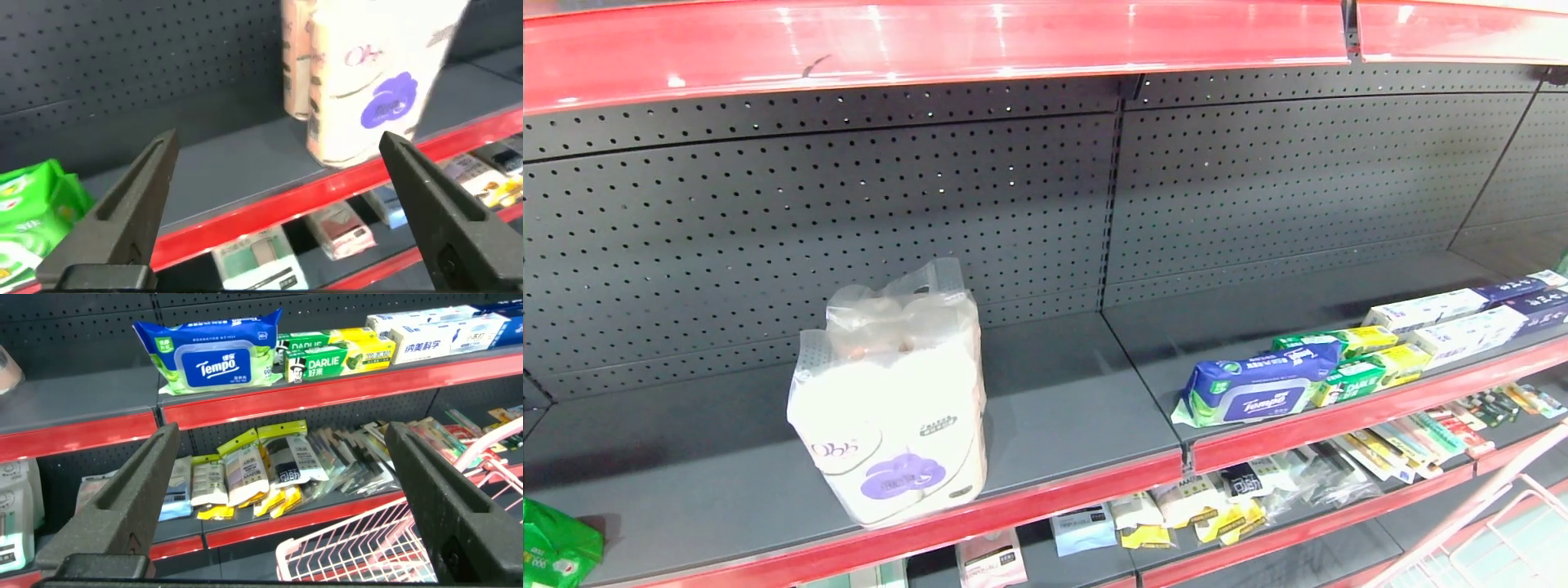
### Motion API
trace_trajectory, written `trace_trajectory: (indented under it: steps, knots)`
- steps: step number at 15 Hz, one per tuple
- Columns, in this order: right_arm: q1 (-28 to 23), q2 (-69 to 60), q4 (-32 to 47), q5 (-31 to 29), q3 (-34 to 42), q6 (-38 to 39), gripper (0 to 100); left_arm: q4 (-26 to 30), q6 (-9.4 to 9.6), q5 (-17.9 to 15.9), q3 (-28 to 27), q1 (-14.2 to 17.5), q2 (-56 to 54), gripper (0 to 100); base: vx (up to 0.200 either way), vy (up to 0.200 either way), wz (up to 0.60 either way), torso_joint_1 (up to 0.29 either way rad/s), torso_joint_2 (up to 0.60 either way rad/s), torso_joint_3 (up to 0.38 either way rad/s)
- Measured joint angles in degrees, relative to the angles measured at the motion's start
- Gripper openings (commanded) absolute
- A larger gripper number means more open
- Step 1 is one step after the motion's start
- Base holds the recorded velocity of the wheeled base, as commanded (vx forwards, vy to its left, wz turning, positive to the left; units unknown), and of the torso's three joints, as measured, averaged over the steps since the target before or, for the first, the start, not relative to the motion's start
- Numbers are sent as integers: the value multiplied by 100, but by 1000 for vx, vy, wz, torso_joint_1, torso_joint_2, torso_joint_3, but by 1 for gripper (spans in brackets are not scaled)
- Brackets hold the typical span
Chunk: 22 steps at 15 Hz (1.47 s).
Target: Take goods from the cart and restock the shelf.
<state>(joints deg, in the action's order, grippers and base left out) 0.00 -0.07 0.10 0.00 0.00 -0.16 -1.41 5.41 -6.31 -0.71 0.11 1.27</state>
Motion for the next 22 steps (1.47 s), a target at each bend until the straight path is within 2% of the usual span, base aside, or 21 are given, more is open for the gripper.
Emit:
trace_trajectory:
  steps: [4,7,18,22]
  knots:
    - [0,0,0,0,0,-13,100,2,5,85,13,-35,-102,100,0,0,0,0,0,0]
    - [0,0,0,-11,0,-24,100,-4,-20,354,20,-38,-111,100,0,0,0,0,0,0]
    - [7,0,0,-16,-2,-35,100,5,-22,356,16,-35,-116,100,0,0,600,4,2,2]
    - [0,2,1,-16,0,-22,100,5,-30,358,18,-41,-113,100,0,0,0,0,0,0]
